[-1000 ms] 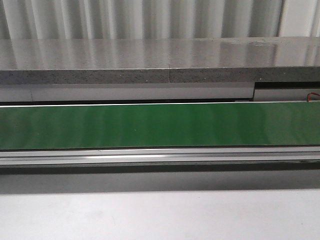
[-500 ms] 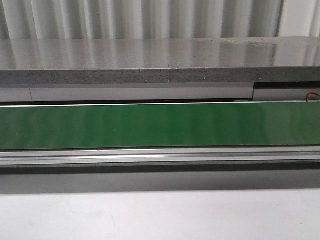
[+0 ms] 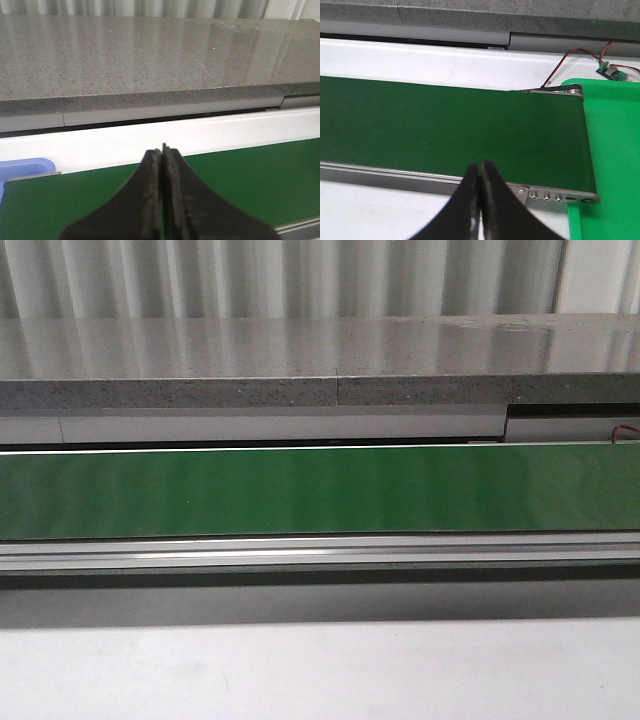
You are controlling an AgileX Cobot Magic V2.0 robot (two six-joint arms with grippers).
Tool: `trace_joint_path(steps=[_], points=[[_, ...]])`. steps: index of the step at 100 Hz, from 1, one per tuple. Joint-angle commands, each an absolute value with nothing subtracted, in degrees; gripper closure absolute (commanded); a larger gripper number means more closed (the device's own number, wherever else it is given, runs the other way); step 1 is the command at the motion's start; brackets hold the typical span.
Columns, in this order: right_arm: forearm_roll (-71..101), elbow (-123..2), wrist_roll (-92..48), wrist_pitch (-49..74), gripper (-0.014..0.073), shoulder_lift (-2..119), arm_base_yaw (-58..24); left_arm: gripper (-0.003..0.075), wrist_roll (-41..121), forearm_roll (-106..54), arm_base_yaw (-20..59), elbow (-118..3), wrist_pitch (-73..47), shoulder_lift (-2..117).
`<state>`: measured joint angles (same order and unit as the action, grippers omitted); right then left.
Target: Move button from right to left
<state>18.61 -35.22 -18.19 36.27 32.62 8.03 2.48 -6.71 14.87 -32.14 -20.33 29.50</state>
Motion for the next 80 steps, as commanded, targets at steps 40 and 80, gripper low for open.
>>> trace_joint_path(steps=[40,80], points=[[19.1,-36.5,-18.7,32.8,0.0661,32.6,8.2,0.074,2.6,-6.9,15.3,-33.2,-14.4,29.6],[19.1,-36.5,-18.7,32.8,0.0661,32.6,8.2,0.074,-3.8,2.0,10.6,-19.0,-1.3,19.9]])
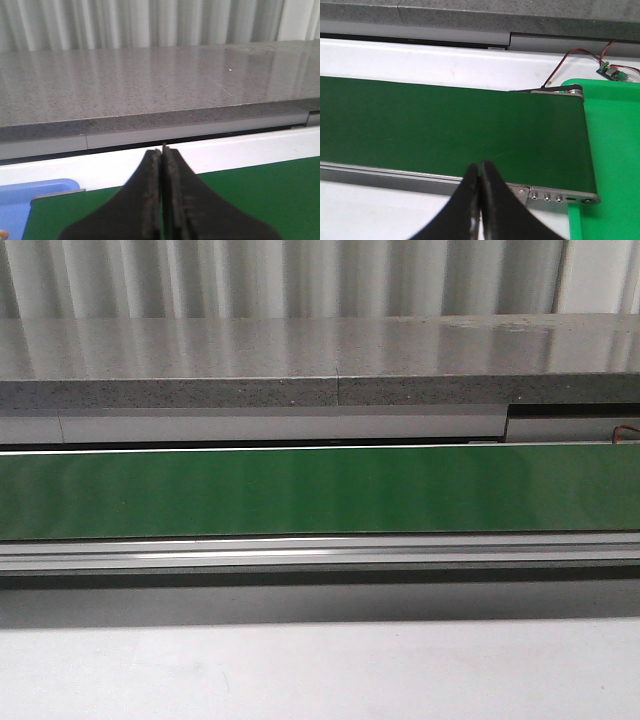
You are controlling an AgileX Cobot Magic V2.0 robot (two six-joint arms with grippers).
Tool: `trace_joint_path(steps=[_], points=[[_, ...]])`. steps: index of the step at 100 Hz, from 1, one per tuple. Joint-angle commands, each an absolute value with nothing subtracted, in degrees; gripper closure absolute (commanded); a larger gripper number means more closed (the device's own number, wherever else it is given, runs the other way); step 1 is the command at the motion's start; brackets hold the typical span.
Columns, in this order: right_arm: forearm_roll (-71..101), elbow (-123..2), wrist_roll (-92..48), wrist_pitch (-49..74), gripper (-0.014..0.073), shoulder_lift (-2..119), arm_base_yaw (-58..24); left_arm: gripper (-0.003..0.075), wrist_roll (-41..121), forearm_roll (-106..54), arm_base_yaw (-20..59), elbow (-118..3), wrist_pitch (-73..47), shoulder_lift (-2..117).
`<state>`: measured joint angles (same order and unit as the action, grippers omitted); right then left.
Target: Move button from right to left
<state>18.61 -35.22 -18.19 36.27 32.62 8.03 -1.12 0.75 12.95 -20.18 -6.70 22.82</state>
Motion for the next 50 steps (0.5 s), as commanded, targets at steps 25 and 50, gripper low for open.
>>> trace_joint_path(steps=[25,50], points=[[19.1,-36.5,-18.7,32.8,0.0661,32.6,8.2,0.074,-8.9,8.9,7.9,-8.6,-1.2,9.0],[19.1,-36.5,-18.7,32.8,0.0661,32.6,8.2,0.074,-9.3,8.8,7.9,-1.1,-0.8,0.4]])
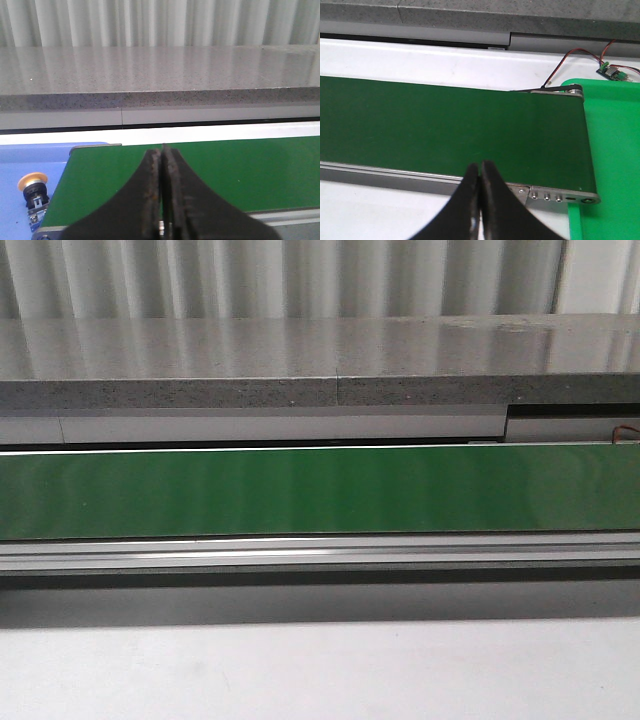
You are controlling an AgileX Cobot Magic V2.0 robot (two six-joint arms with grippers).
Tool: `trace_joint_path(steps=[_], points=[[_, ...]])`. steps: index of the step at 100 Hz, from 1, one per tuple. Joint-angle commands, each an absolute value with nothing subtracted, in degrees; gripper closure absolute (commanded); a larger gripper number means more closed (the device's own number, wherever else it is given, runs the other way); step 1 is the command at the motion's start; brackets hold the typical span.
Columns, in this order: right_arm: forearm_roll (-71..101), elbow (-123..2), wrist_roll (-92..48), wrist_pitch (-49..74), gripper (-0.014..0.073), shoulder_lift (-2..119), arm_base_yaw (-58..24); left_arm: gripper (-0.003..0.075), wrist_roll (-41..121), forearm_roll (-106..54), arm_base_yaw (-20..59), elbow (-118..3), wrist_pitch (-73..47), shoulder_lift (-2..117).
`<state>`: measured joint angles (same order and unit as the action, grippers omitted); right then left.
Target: Move button from right to left
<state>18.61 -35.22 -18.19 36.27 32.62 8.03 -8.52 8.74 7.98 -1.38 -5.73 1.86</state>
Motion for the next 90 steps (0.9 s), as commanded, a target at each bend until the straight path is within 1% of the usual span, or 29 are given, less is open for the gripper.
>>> trace_joint_path(steps=[1,14,31,90], points=[[19.1,-36.5,-18.7,32.8,0.0661,32.6,8.2,0.074,-9.3,8.8,7.9,-0.9,-0.8,0.2],[19.1,-36.5,-18.7,32.8,0.0661,32.6,8.2,0.074,-9.3,8.8,6.8,1.3,-0.7,-2.3],[19.1,-36.5,-18.7,32.8,0.0661,32.6,8.2,0.074,-9.3,8.5,4.7,1.3,-0.4,-2.2],[19.1,-36.5,-18.7,32.8,0.0661,32.6,8.2,0.074,-9.3,8.3,4.6,1.3,-0.4,-2.2]])
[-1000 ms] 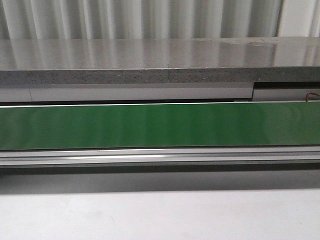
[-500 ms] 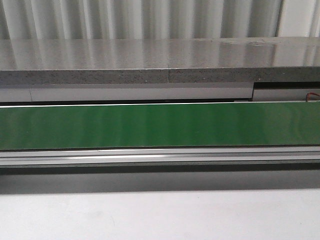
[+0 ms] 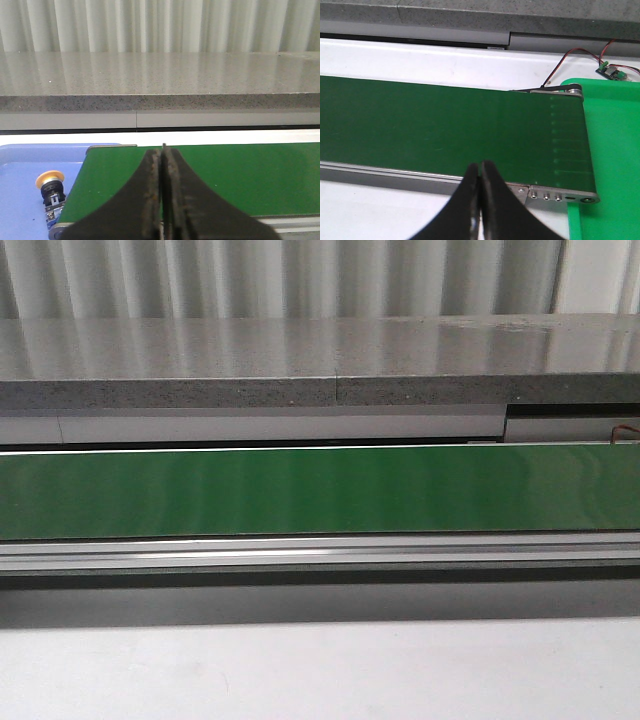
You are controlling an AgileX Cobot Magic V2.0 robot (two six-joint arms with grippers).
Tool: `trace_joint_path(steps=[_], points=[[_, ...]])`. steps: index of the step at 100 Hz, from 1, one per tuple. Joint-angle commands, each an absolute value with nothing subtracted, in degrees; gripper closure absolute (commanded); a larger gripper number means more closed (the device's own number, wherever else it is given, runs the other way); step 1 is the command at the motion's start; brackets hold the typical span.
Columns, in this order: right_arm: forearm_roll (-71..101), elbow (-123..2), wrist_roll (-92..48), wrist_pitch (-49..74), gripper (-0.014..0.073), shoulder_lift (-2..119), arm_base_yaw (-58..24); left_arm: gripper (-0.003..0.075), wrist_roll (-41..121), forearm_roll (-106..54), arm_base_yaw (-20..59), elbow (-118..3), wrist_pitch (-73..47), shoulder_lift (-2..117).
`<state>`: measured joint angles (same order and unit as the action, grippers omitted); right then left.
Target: Move button from right to left
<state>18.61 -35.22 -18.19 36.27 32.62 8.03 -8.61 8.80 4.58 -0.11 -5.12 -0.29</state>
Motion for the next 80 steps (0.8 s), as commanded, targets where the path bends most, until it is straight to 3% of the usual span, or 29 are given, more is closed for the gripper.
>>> trace_joint_path(steps=[1,53,80], points=[[19.1,-36.5,-18.7,32.8,0.0661,32.6,8.2,0.074,-9.3,8.3,4.6,1.3,-0.4,-2.2],[19.0,-35.7,-18.6,31.7,0.0661,31.9,8.1,0.074,-9.3,8.3,4.6,1.3,-0.4,-2.2],[13.6,-25.1,-10.7,20.7,0.0661,20.4,6.1,0.074,-9.3,8.3,4.6,1.3,-0.4,-2.2]])
